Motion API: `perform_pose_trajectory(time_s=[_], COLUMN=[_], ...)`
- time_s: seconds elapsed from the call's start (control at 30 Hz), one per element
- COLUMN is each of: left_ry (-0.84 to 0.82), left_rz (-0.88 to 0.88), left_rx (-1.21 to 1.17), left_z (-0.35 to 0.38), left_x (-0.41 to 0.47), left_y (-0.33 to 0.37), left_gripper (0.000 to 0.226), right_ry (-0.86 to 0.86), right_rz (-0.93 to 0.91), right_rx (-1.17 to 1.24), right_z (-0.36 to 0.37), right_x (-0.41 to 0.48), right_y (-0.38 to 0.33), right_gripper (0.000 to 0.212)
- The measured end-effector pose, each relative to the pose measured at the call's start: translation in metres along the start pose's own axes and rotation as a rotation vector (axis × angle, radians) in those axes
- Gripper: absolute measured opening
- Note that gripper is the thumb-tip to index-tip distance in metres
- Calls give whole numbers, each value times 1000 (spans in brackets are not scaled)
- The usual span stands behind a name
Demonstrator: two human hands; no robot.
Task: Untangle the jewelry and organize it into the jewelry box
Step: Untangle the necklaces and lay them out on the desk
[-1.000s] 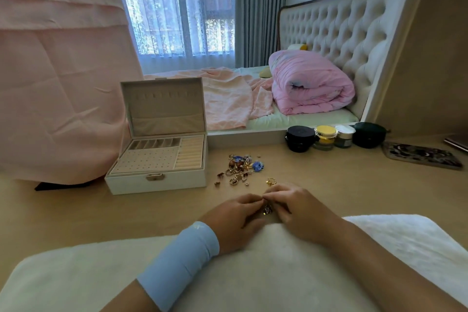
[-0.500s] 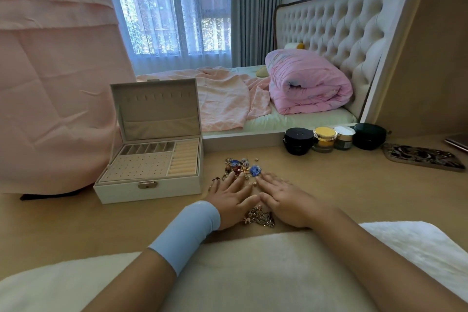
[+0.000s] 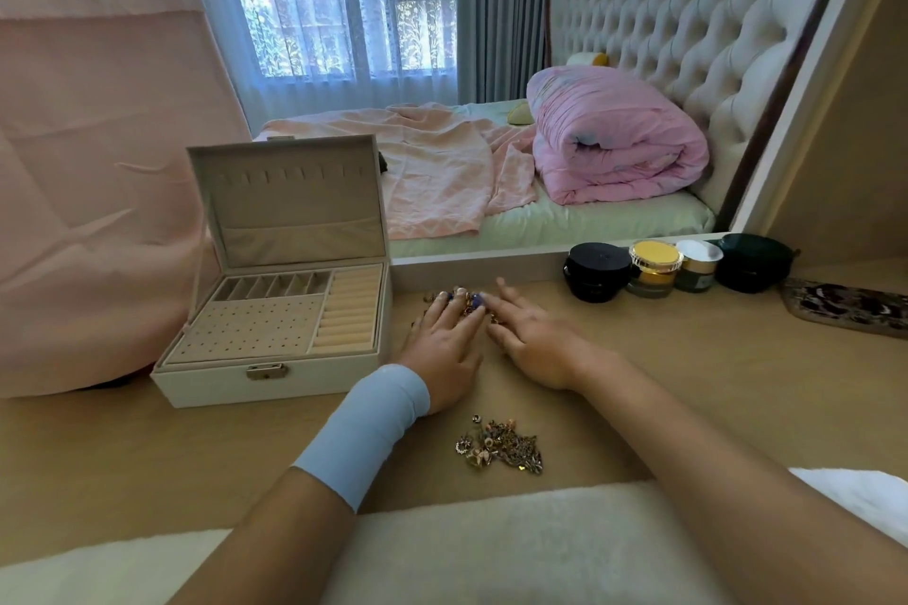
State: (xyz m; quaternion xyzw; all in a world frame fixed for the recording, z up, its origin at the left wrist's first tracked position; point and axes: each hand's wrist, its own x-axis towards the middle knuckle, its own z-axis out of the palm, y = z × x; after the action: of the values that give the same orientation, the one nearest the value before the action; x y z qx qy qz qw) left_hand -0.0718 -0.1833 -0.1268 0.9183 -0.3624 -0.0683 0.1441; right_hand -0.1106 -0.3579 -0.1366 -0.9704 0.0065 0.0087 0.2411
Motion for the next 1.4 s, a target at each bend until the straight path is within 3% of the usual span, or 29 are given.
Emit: perform_pose_trajectory(time_s=[0.1,0.23,0.33,0.63,0.83,0.93,1.1,1.23,1.33,1.4], left_ry=[203,60,9,68,67,-106,-108,-89,-26,121], left_rz=[70,-135,-207,-159,-129,-259,-291,-209,-68,26], left_rx=[-6,114,132,98,35,183,165,131,66,25], left_z=[-6,-13,-8,-6,-13,-1,15,18,10,-6], left_x=[-22,-45,-41,-3,-40,-58,-49,-50,-74,-87], left_y=[0,5,5,4,6,11,13,7,7,1], left_gripper=[45,27,33,29,36,49,71,70,59,43], right_ry=[202,124,131,191,235,138,100,53,111,128], right_rz=[-17,0,2,107,-87,-142,-85,-12,-88,-144], right_rx=[-9,3,-27,-76,-44,-129,-137,-179,-182,-138], right_z=[-5,-11,-5,-1,-4,1,9,11,15,15], right_x=[-17,-32,-30,-1,-31,-37,-26,-10,-7,-6], right_y=[3,4,-3,-31,-33,-34,-40,-43,-52,-66], right_gripper=[40,13,11,14,20,23,33,51,40,31])
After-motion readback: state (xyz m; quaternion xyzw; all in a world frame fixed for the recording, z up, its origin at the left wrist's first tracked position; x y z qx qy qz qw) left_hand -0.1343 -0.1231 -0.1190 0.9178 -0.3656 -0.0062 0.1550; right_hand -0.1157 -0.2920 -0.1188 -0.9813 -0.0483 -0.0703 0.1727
